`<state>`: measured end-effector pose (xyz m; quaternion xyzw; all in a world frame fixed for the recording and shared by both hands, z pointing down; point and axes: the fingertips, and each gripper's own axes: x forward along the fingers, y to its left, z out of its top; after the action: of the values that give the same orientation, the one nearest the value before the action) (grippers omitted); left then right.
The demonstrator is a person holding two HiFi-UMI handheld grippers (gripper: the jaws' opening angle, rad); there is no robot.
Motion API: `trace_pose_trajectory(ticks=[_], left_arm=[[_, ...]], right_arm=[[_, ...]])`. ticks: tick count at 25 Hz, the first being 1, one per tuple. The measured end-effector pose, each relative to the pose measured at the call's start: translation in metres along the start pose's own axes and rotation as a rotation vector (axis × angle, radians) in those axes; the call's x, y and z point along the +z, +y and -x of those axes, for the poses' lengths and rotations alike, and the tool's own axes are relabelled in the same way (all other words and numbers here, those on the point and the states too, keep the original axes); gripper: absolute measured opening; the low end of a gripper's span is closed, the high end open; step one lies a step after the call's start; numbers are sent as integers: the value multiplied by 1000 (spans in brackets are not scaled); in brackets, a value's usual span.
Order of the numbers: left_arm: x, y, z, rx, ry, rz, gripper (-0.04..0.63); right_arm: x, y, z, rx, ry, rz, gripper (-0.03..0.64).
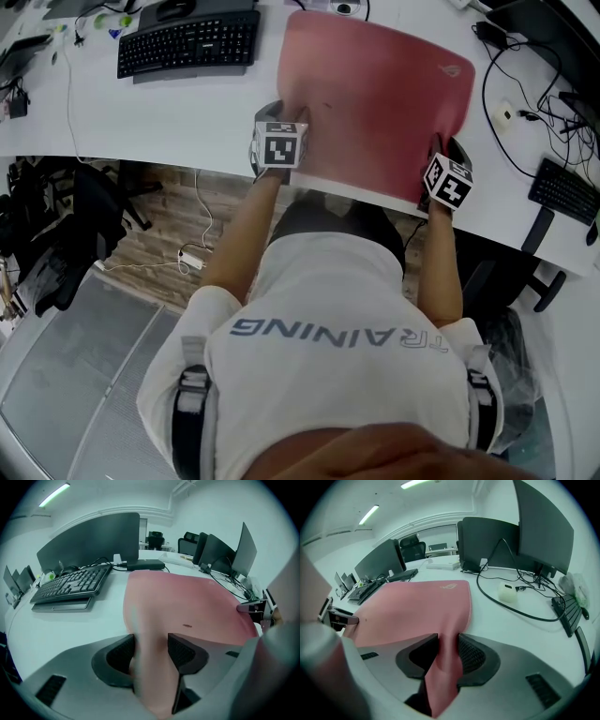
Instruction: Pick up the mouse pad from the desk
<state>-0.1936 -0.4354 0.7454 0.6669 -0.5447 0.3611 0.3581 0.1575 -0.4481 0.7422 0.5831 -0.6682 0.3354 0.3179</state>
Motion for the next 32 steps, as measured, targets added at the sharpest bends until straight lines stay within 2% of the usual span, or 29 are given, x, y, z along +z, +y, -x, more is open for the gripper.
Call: trace_pose_trajectory(ticks=[4, 8, 17, 22, 32], left_arm=[[3, -7, 5, -15, -12, -41, 195], [8, -20, 17, -65, -42, -44, 120], [39, -47, 75, -148, -194, -93, 92], [65, -53, 119, -163, -304, -98, 87], [148, -67, 218, -203, -602, -86, 87]], right_arm=[[8, 10, 11, 40, -33, 26, 105], [21, 24, 28, 90, -101, 8, 66], [56, 47, 83, 156, -204, 26, 61], [82, 51, 121, 161, -283, 52, 61], [162, 53, 211, 129, -525, 132, 61]])
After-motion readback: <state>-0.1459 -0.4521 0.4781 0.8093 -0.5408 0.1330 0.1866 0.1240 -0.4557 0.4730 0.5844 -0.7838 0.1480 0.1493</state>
